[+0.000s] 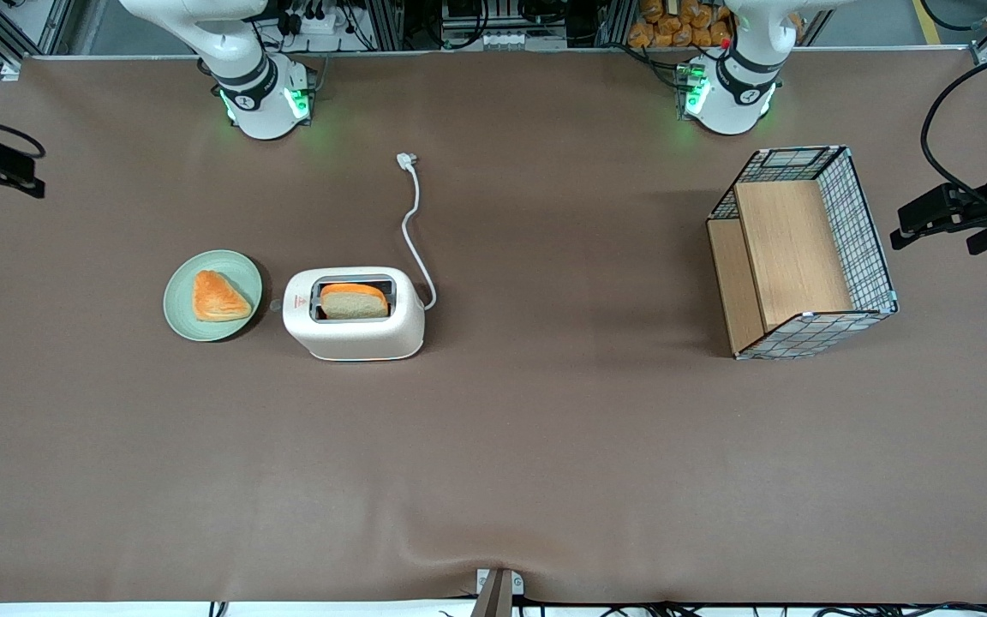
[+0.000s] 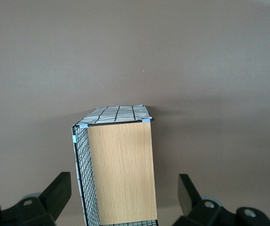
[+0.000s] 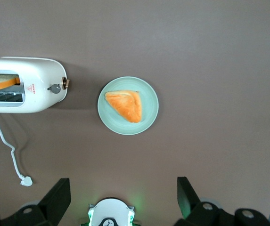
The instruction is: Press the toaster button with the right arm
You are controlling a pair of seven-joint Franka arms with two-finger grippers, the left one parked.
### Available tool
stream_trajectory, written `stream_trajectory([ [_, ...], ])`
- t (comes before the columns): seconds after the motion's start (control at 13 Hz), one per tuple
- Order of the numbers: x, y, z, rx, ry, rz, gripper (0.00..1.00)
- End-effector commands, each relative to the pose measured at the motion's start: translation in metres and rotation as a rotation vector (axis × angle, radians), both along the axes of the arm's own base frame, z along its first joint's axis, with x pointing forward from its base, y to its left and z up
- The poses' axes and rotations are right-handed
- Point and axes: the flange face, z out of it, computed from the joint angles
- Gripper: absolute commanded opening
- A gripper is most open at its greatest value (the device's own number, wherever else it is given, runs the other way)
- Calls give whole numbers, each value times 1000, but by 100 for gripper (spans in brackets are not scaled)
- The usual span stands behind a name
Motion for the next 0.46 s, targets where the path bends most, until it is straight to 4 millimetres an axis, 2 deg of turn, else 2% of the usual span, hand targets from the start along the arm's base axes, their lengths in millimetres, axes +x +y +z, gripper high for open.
stream_trajectory([
  [0.0, 16, 0, -42, 24, 70, 13, 100],
  [0.15, 17, -2, -75, 27, 77, 11, 100],
  [0.39, 19, -2, -115, 27, 77, 14, 100],
])
